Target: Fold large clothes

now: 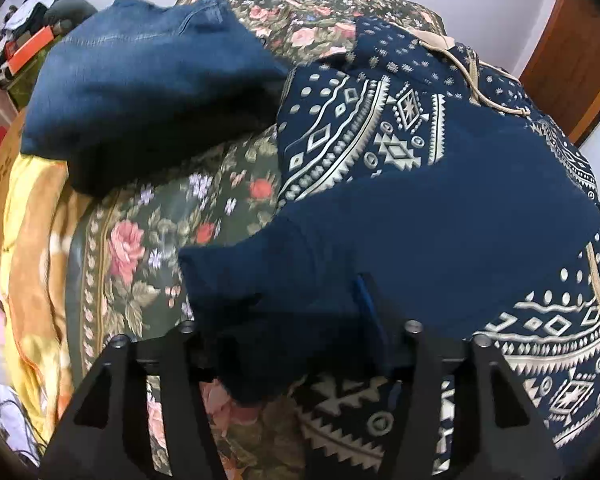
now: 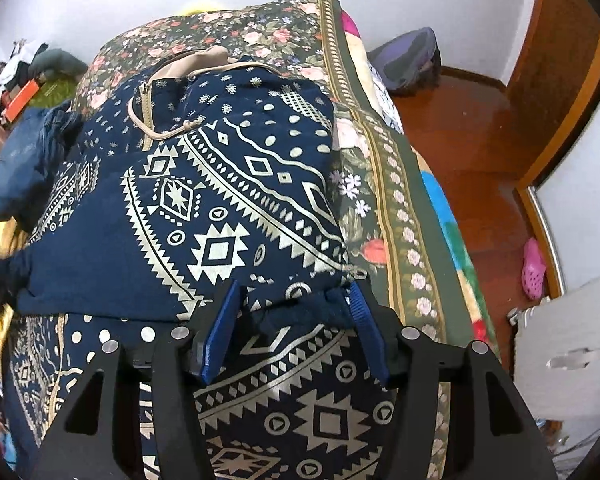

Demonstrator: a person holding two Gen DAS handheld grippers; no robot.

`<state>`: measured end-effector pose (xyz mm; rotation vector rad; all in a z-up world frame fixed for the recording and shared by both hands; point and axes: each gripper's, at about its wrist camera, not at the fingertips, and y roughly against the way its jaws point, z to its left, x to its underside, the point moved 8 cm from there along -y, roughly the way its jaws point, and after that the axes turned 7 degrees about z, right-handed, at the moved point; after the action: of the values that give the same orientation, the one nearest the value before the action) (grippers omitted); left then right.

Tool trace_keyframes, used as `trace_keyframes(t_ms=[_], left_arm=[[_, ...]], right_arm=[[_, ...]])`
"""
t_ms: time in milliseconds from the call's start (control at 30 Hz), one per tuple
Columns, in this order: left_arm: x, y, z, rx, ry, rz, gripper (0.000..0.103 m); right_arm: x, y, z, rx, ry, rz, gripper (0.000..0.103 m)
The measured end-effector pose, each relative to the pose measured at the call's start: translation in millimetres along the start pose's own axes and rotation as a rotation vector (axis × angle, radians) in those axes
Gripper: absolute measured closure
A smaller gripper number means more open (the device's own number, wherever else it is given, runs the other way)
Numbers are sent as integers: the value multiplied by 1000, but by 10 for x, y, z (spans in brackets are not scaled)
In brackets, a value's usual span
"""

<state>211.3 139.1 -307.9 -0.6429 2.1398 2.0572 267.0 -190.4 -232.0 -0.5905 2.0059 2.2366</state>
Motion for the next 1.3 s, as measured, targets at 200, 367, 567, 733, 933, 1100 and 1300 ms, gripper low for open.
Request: trace_keyframes(t_ms=[200,367,567,733,933,1100,1300], left_arm=[[-72,222,60,-42,-45,-22,36],[-456,589,16,-57,-78,-126,36],[-1156,948,-202,14,-99,-238,36],[-1744,1024,-460,15,-135,-301,36],[-2328,729,-712,65,-139,-277,36],[-2698,200,-887,76,-132,-202,36],[-3001,-420,-1024,81,-101,-121,36]], right_arm=[[-48,86,30,11,22,17,48],[-299,320,114,-5,50,-51,48],[-784,588,299,-62,71,-157,48],[-1204,681,485,-111,81,-220,48],[-1768,512,649,-134,76,-244,48],[-2177,118,707,-160,36,-193,48],[-2571,-648,770,-144,-20,-78,48]])
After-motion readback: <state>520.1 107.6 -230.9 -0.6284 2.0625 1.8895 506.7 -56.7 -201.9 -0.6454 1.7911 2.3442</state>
